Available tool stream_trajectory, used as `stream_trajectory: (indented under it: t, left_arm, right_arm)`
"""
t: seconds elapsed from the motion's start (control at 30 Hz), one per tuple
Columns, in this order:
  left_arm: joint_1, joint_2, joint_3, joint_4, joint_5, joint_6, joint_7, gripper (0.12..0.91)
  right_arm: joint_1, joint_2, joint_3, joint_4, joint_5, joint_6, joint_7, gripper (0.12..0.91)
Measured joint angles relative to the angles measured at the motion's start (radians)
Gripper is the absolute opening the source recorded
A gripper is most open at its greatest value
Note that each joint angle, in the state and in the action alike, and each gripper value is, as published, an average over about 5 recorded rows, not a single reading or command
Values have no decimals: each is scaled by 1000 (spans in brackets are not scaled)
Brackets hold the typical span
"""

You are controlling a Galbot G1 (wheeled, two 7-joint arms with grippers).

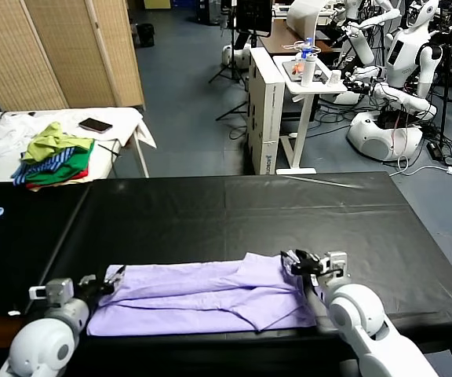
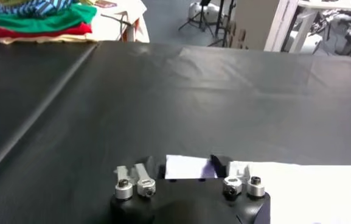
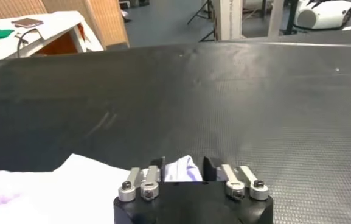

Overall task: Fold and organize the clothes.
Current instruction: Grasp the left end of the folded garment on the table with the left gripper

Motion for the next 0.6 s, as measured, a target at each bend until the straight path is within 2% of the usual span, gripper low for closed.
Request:
stream_trajectory:
  t: [0.07,0.13,0.4,0.5,0.6]
  left_arm:
    - [1,-2,1,-1,1,0,0,256]
    - [1,-5,2,-2,6,-2,1,178]
    - [-3,-15,6,2,37,-16,5,149]
    - [2,-16,4,-2,44,-15,7,149]
    - [11,-17,-2,-16,44,-10,6,159]
  right_arm:
    - [-6,4,4,2,-19,15,1,160]
    - [-14,6,9,5,-33,27,2,154]
    - [-36,7,17,18,-38,18,-18,160]
    - [-45,2,23,31,-36,6,-31,257]
    - [-56,-8,35,49,-34,5,-42,434]
